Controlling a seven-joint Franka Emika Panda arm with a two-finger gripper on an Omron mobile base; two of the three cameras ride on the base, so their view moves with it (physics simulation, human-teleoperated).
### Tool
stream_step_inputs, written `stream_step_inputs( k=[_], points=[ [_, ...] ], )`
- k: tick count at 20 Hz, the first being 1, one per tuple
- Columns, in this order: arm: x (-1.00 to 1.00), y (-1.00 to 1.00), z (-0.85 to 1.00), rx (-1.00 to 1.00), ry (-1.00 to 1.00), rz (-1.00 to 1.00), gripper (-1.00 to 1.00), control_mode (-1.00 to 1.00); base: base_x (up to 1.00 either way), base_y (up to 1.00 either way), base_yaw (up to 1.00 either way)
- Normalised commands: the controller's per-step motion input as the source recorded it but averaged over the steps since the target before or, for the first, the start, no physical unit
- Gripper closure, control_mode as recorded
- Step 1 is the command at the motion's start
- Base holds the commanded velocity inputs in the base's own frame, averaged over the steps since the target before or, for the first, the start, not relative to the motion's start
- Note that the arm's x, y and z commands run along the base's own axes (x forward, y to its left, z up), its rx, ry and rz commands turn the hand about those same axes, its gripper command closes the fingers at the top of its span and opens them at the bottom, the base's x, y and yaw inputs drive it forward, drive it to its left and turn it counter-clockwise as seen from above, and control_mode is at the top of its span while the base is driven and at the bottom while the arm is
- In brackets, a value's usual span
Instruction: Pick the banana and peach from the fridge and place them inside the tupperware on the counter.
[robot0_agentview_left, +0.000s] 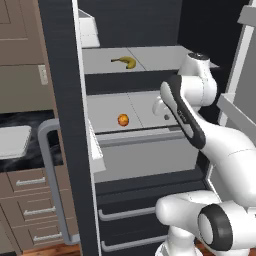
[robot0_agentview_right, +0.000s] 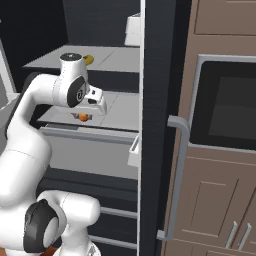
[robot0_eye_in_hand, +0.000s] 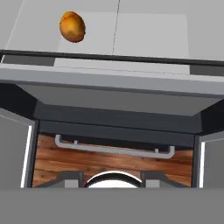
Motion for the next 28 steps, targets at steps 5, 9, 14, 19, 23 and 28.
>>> stream_step_inputs(
  k=[5, 9, 14, 19, 23, 28],
  points=[
    [-0.18, 0.0, 0.04, 0.0, -0.3, 0.0, -1.0, -1.0, 0.0, 0.0, 0.0],
    [-0.18, 0.02, 0.39, 0.0, -0.62, 0.0, -1.0, -1.0, 0.0, 0.0, 0.0],
    [-0.01, 0.12, 0.53, 0.03, -0.53, 0.0, -1.0, -1.0, 0.0, 0.0, 0.0],
    [0.09, 0.22, 0.63, 0.05, -0.3, 0.0, -1.0, -1.0, 0.0, 0.0, 0.0],
    [0.28, 0.33, 0.5, 0.07, -0.04, -0.02, -1.0, -1.0, 0.0, 0.0, 0.0],
    [0.45, 0.19, 0.38, 0.08, 0.1, -0.01, -1.0, -1.0, 0.0, 0.0, 0.0]
  ],
)
